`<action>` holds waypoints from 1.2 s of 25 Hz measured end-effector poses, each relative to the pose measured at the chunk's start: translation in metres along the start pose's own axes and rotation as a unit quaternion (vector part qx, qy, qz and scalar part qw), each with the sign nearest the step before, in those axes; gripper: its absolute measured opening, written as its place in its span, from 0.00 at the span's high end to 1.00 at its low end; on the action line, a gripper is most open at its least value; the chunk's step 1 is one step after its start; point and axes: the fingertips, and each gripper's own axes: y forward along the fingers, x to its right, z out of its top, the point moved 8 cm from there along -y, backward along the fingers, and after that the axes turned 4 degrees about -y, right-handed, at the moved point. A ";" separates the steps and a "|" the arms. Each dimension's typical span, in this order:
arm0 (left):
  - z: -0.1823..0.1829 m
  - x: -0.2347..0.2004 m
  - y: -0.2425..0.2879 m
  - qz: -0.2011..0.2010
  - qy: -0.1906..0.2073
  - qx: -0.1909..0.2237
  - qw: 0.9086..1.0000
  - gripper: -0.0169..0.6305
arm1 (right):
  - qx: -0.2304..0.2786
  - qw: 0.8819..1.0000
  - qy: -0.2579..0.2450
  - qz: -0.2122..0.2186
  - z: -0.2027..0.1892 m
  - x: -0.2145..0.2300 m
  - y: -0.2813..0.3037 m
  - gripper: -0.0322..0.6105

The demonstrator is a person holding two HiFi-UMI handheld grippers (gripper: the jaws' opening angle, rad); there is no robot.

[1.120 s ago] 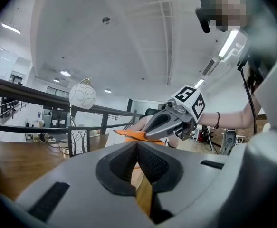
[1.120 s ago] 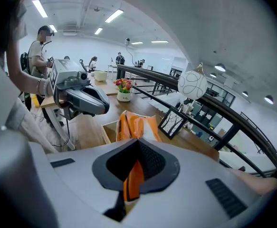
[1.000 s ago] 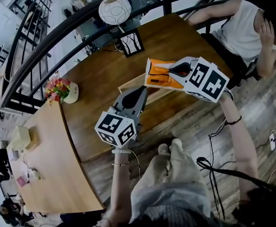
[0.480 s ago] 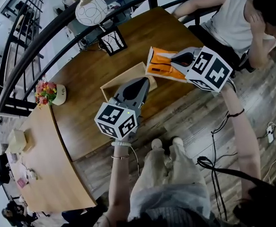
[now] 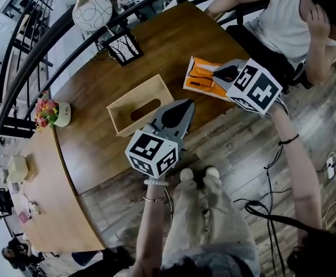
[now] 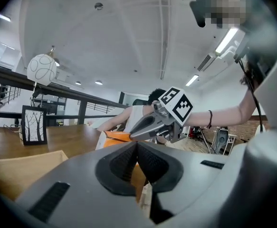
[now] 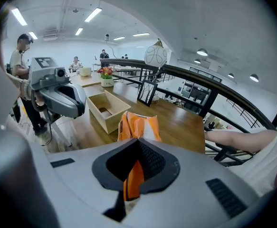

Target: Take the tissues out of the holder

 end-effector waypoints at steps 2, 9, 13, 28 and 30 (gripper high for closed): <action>-0.009 0.002 0.002 0.003 -0.010 -0.005 1.000 0.96 | -0.005 1.000 0.002 -0.006 -0.006 -0.002 0.009 0.93; -0.035 0.004 0.010 -0.003 -0.009 -0.048 0.999 0.96 | -0.012 1.000 0.016 -0.002 -0.018 -0.017 0.032 0.93; -0.042 0.001 0.011 -0.003 -0.027 -0.045 0.999 0.96 | -0.018 1.000 0.016 0.003 -0.021 -0.023 0.040 0.93; -0.053 -0.005 0.005 0.006 -0.044 -0.049 0.998 0.96 | -0.024 0.999 0.041 -0.003 -0.023 -0.035 0.054 0.93; -0.054 -0.004 0.003 0.008 -0.044 -0.046 0.998 0.96 | -0.020 0.999 0.047 -0.006 -0.023 -0.036 0.054 0.92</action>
